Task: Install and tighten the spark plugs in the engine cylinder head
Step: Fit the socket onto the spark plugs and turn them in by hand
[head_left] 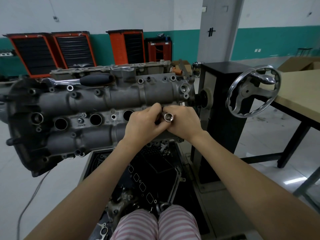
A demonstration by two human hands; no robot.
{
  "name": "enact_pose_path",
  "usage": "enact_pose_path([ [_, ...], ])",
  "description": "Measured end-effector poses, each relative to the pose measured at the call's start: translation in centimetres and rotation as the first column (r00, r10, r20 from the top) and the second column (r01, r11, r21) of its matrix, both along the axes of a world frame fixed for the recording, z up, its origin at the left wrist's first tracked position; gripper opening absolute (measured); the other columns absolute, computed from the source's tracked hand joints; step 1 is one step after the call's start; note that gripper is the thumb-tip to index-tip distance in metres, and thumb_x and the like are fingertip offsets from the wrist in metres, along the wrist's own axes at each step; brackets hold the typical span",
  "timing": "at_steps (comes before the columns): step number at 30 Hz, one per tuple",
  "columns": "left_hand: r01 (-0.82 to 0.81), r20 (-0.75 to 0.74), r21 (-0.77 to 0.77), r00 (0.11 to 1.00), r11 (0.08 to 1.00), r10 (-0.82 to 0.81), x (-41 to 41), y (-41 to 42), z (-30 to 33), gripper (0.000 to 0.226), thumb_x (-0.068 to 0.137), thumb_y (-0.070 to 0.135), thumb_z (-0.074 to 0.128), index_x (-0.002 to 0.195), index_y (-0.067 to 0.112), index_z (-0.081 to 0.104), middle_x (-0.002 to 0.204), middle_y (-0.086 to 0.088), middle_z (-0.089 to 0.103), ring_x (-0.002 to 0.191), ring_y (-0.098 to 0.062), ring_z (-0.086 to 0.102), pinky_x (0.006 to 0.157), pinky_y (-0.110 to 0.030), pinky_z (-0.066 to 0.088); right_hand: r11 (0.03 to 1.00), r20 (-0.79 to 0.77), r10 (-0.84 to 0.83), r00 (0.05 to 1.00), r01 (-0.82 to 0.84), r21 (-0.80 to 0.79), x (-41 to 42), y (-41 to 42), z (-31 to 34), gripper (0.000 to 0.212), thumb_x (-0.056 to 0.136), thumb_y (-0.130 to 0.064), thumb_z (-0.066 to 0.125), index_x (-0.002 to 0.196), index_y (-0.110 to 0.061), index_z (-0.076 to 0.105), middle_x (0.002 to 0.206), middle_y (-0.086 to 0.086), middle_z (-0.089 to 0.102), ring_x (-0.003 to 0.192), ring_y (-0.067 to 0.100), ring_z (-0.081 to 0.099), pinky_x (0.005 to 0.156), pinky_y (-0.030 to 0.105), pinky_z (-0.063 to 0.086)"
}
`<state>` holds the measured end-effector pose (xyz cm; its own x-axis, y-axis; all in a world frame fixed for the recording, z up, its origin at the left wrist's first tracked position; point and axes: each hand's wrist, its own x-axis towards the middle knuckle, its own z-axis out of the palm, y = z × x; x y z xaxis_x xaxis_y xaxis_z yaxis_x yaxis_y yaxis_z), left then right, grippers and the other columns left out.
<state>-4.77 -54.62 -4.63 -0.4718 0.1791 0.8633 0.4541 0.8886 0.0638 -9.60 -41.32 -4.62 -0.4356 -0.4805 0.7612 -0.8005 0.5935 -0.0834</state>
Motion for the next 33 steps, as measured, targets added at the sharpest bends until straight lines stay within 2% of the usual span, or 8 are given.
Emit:
enact_pose_path([
  [5,-0.001,-0.049,-0.025,0.999,1.0,-0.001,-0.11,-0.23,-0.15,0.035,0.085,0.03,0.051,0.061,0.005,0.045,0.047,-0.003,0.044,0.038,-0.023,0.044,0.044,-0.021,0.022,1.0,-0.016,0.001,1.0,-0.001,-0.031,-0.01,-0.02,0.02,0.023,0.075,-0.029,0.045,0.061,-0.012,0.052,0.057,0.0,0.057,0.051,0.022,0.055,0.045,0.024,0.028],
  [9,0.088,0.033,0.059,0.995,0.994,-0.09,0.41,0.06,0.12,0.029,0.084,0.029,0.045,0.071,0.004,0.043,0.056,0.007,0.035,0.039,-0.022,0.042,0.041,-0.026,0.027,0.997,-0.007,-0.062,0.998,0.062,0.042,-0.18,-0.13,0.02,0.018,0.075,-0.023,0.061,0.072,-0.01,0.048,0.059,0.003,0.057,0.051,0.026,0.054,0.046,0.025,0.025],
  [15,-0.006,-0.005,-0.004,1.0,1.0,0.006,-0.01,-0.01,0.04,0.035,0.081,0.033,0.052,0.06,0.005,0.046,0.047,-0.004,0.046,0.039,-0.024,0.045,0.044,-0.021,0.026,0.999,0.031,-0.029,0.999,0.028,0.034,-0.02,0.04,-0.01,0.011,0.077,-0.016,0.059,0.069,-0.009,0.059,0.065,0.002,0.062,0.06,0.024,0.058,0.048,0.036,0.043],
  [18,-0.015,-0.039,-0.026,0.999,1.0,0.014,-0.15,-0.12,-0.1,0.036,0.083,0.032,0.051,0.059,0.005,0.046,0.046,-0.006,0.048,0.039,-0.027,0.048,0.043,-0.021,0.027,0.999,0.034,-0.036,0.999,0.036,0.016,-0.12,-0.03,0.0,0.015,0.077,-0.018,0.06,0.067,-0.009,0.053,0.062,0.003,0.06,0.056,0.026,0.056,0.045,0.03,0.035],
  [22,0.058,0.009,0.049,0.998,0.997,-0.059,0.28,0.0,-0.02,0.028,0.083,0.03,0.046,0.069,0.005,0.044,0.055,0.008,0.035,0.038,-0.021,0.043,0.043,-0.022,0.024,0.998,0.059,-0.053,0.997,0.051,0.045,-0.05,-0.12,0.11,0.024,0.077,-0.024,0.059,0.076,-0.019,0.037,0.06,-0.001,0.053,0.052,0.024,0.051,0.047,0.025,0.025],
  [24,0.055,0.023,0.057,0.998,0.997,-0.057,0.31,0.1,0.05,0.028,0.08,0.031,0.047,0.071,0.004,0.045,0.056,0.008,0.036,0.039,-0.021,0.043,0.043,-0.022,0.024,0.998,0.032,-0.038,0.999,0.036,0.047,-0.02,-0.03,0.13,0.021,0.075,-0.02,0.061,0.071,-0.017,0.041,0.058,-0.003,0.051,0.052,0.023,0.052,0.043,0.024,0.024],
  [28,-0.003,-0.011,0.012,1.0,1.0,0.003,-0.04,0.03,0.0,0.035,0.08,0.033,0.051,0.061,0.004,0.045,0.046,-0.003,0.044,0.039,-0.024,0.044,0.044,-0.021,0.025,1.0,0.037,0.01,0.999,-0.011,0.027,0.04,0.05,0.19,0.009,0.072,-0.014,0.06,0.065,-0.009,0.056,0.063,0.002,0.06,0.059,0.027,0.058,0.045,0.03,0.039],
  [33,0.005,-0.056,0.004,0.998,1.0,-0.005,-0.17,0.08,-0.13,0.036,0.081,0.03,0.051,0.057,0.004,0.045,0.045,-0.007,0.046,0.037,-0.029,0.045,0.041,-0.022,0.028,1.0,0.032,-0.005,0.999,0.006,-0.011,0.0,0.03,0.05,0.016,0.075,-0.023,0.054,0.065,-0.011,0.055,0.062,0.001,0.06,0.058,0.024,0.057,0.047,0.026,0.034],
])
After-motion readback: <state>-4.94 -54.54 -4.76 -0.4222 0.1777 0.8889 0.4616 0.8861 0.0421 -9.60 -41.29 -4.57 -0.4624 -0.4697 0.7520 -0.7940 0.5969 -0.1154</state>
